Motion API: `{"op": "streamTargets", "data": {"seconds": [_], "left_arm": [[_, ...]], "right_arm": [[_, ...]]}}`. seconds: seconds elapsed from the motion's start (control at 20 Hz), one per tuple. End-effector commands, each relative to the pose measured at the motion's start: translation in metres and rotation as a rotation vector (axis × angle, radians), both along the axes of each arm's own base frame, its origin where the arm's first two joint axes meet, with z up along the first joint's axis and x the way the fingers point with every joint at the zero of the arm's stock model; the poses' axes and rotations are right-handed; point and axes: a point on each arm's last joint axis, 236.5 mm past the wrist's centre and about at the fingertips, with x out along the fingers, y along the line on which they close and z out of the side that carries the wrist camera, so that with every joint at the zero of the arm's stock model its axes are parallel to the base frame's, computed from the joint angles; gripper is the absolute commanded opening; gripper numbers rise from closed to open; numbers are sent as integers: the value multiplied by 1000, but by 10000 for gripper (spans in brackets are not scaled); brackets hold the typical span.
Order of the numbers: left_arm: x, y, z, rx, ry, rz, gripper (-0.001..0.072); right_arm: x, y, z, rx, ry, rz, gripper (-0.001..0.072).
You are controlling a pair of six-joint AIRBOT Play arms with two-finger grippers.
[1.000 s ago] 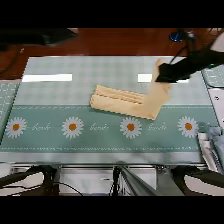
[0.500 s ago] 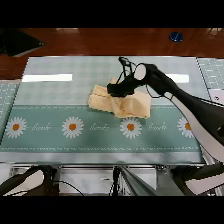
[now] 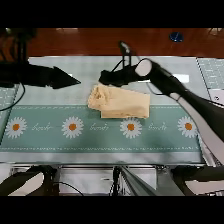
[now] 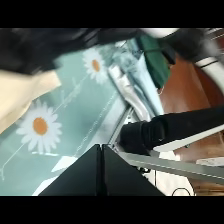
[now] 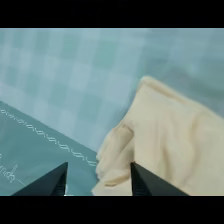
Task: Fold the shirts.
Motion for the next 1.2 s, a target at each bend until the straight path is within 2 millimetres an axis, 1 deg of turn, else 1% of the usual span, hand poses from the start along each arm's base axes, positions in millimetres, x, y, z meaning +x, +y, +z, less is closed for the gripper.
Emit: {"op": "streamTargets", "data": {"seconds": [0.0,0.05,0.1,0.15,0.2,0.25,0.3,0.35,0.45,0.5,0.6,0.7,0.8,0.85,0.95,1.0,1.05,1.1,1.15], "left_arm": [[0,16,-74,170,73,48,25],[-3,26,-90,238,89,49,27],[-6,38,-105,313,106,52,44],[-8,49,-117,379,123,59,172],[-9,59,-126,434,138,70,355],[-5,70,-136,494,147,99,500],[-1,82,-143,546,158,136,533],[3,93,-150,593,169,180,533],[9,109,-158,656,192,246,533],[10,113,-160,672,204,267,532],[10,116,-161,683,205,273,532],[10,115,-161,683,205,273,532],[10,115,-161,682,207,275,532],[10,115,-161,682,207,275,532],[10,115,-161,682,207,275,532],[10,115,-161,682,206,275,532],[12,116,-161,683,201,278,532],[13,118,-162,693,194,280,532],[12,122,-164,709,192,280,532]], "right_arm": [[1,-133,21,-364,-67,-13,483],[-5,-203,17,-563,-23,-60,483],[-17,-266,11,-730,58,-109,482],[-33,-314,4,-825,161,-135,481],[-49,-339,-9,-806,259,-150,481],[-59,-343,-25,-697,330,-172,490],[-62,-334,-39,-555,372,-199,557],[-60,-317,-49,-392,384,-222,596],[-47,-288,-60,-140,371,-286,597],[-43,-278,-68,-72,367,-314,598],[-46,-261,-96,-6,416,-342,598],[-59,-235,-124,39,498,-298,598],[-64,-201,-140,87,543,-233,598],[-64,-185,-146,104,553,-221,595],[-64,-160,-156,124,574,-215,590],[-63,-149,-156,148,578,-219,499],[-58,-140,-150,192,577,-228,182],[-51,-134,-137,253,573,-232,31],[-45,-129,-114,314,530,-177,30]]}}
